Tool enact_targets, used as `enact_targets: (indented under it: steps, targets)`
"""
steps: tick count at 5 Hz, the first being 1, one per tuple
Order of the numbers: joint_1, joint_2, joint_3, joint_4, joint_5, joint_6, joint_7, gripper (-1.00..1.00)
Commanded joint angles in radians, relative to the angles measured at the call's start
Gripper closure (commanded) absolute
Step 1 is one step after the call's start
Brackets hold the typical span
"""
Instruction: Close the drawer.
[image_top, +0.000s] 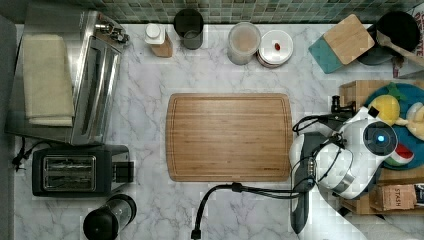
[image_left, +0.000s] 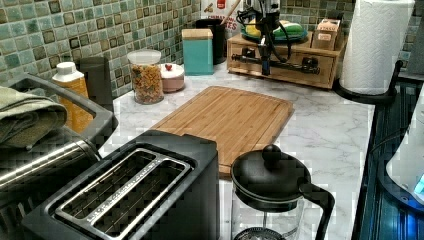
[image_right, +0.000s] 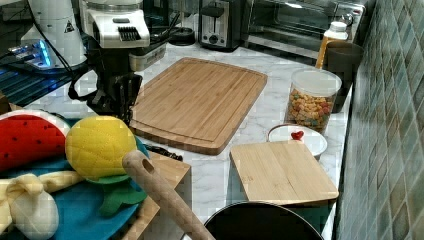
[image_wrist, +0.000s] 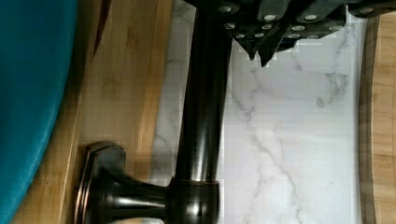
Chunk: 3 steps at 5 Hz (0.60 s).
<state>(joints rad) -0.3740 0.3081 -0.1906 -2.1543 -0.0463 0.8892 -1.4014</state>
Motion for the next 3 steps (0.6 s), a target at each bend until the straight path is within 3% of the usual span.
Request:
enact_targets:
  steps: [1,3]
  targets:
    - [-0.086,-0.015,-0.114,0.140,-0.018,0.044,0.015,1.00]
    - [-0.085,-0.015,-0.115,0.140,-0.018,0.044,0.015,1.00]
